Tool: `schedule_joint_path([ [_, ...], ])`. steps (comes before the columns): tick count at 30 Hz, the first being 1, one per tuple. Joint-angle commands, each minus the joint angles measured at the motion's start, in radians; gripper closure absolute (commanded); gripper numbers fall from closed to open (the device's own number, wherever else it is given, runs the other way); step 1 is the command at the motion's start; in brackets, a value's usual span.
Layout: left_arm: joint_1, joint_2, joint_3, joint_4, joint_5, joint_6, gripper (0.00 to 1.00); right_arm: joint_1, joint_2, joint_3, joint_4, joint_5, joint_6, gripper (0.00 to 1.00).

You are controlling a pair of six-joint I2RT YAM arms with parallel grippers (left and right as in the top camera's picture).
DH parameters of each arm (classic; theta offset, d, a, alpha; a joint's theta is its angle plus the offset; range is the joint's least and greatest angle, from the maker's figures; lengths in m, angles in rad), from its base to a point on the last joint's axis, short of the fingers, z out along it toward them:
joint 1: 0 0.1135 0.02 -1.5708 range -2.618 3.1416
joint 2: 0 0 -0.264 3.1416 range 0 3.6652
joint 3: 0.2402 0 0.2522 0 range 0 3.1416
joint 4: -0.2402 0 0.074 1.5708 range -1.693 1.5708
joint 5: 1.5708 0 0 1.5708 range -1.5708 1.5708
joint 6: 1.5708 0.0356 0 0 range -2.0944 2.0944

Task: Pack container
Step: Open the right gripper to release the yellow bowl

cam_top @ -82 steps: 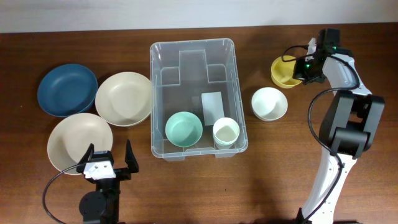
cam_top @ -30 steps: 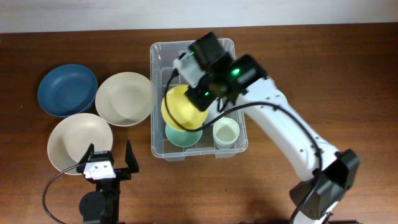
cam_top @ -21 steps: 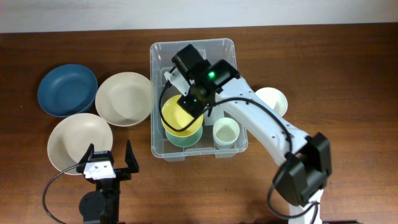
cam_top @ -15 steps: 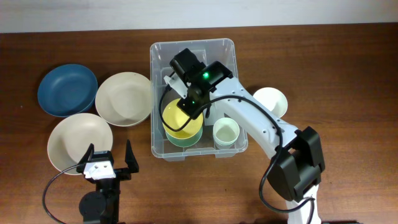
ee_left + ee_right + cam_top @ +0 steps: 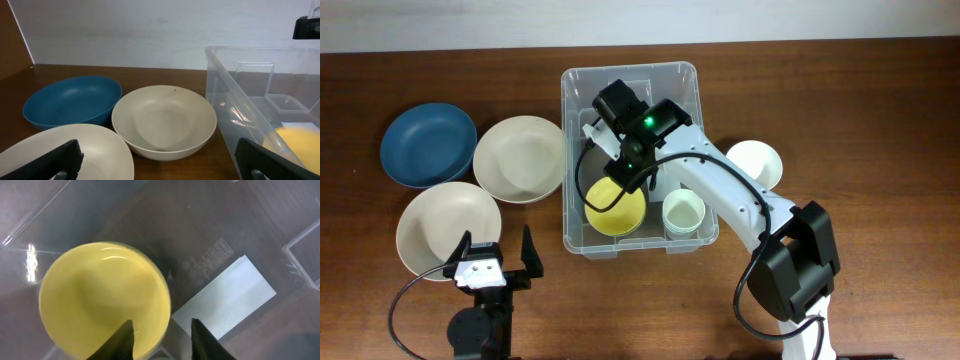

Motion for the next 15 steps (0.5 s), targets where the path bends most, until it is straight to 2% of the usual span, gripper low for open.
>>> schedule_joint_path([
  [1, -0.006, -0.008, -0.008, 0.002, -0.007, 0.013, 0.00, 0.003, 0.005, -0.005, -0.003, -0.021, 0.000, 0.64],
  [5, -0.006, -0.008, -0.008, 0.002, -0.007, 0.013, 0.00, 0.002, 0.004, -0.005, -0.001, -0.021, 0.002, 0.60],
  [15, -0.006, -0.008, -0.008, 0.002, -0.007, 0.013, 0.00, -0.059, -0.092, 0.006, 0.004, -0.020, 0.140, 0.54],
])
